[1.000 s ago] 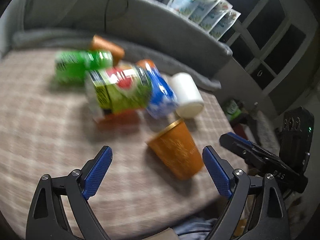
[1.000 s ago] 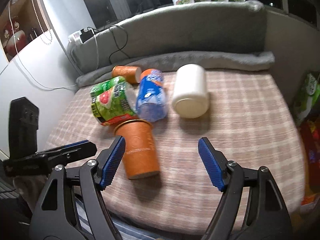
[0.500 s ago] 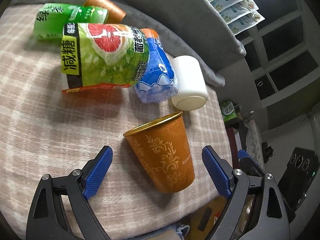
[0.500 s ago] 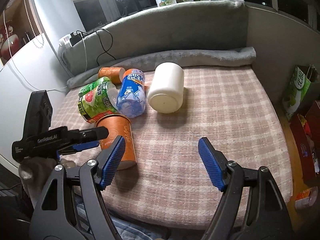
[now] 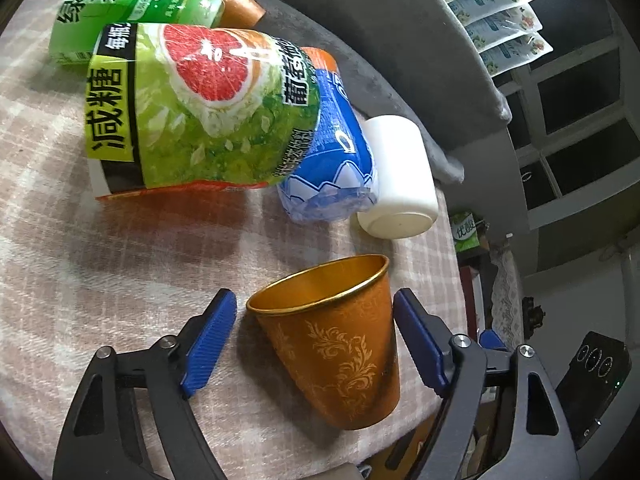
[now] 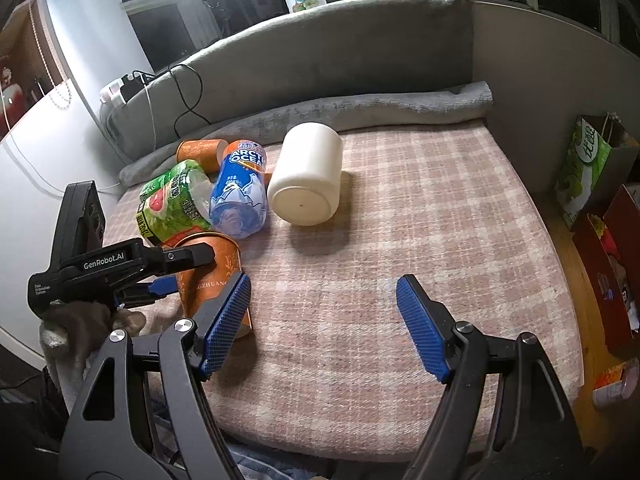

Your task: Flip cup upright

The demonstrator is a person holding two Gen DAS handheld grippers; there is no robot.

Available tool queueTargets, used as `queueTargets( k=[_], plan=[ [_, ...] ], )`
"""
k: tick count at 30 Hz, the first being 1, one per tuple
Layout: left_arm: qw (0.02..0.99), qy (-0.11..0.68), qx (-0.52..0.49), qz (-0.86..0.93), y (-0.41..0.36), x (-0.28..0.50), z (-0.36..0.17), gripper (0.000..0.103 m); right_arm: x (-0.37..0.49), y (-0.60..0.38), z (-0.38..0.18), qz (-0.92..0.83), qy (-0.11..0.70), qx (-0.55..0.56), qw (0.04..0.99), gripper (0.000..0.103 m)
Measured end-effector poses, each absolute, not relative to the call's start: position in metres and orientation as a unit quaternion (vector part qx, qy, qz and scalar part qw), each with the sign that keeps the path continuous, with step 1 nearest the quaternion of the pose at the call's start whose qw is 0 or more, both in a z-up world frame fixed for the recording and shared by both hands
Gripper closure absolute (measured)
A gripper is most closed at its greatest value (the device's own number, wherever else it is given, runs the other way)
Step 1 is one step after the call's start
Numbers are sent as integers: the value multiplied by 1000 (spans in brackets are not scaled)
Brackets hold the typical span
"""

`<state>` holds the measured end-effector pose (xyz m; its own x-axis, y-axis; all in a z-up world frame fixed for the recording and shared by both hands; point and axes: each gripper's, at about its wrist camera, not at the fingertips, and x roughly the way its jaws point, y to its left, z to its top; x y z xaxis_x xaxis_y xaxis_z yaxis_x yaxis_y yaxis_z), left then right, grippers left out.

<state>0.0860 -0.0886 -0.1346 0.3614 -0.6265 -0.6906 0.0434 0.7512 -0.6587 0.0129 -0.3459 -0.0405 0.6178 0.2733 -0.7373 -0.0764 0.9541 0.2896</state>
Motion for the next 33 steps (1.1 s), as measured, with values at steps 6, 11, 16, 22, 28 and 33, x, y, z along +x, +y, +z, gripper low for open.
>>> queueTargets(
  k=[6, 11, 16, 22, 28, 33],
  plan=[
    [787, 512, -268, -218, -90, 83, -128, 29, 12, -346, -41, 96, 425, 116, 893, 25],
    [812, 485, -239, -222, -90, 75, -115, 29, 12, -346, -41, 95, 424, 117, 893, 25],
    [843, 451, -193, -221, -95, 66, -100, 29, 11, -342, -38, 93, 418, 113, 896, 25],
    [876, 412, -132, -215, -101, 59, -89, 29, 10, -339, -37, 88, 414, 110, 899, 25],
    [908, 360, -53, -208, -115, 48, -77, 29, 9, -337, -36, 83, 410, 108, 902, 25],
    [926, 321, 16, -197, -129, 42, -75, 29, 9, -337, -36, 83, 410, 107, 902, 25]
  ],
)
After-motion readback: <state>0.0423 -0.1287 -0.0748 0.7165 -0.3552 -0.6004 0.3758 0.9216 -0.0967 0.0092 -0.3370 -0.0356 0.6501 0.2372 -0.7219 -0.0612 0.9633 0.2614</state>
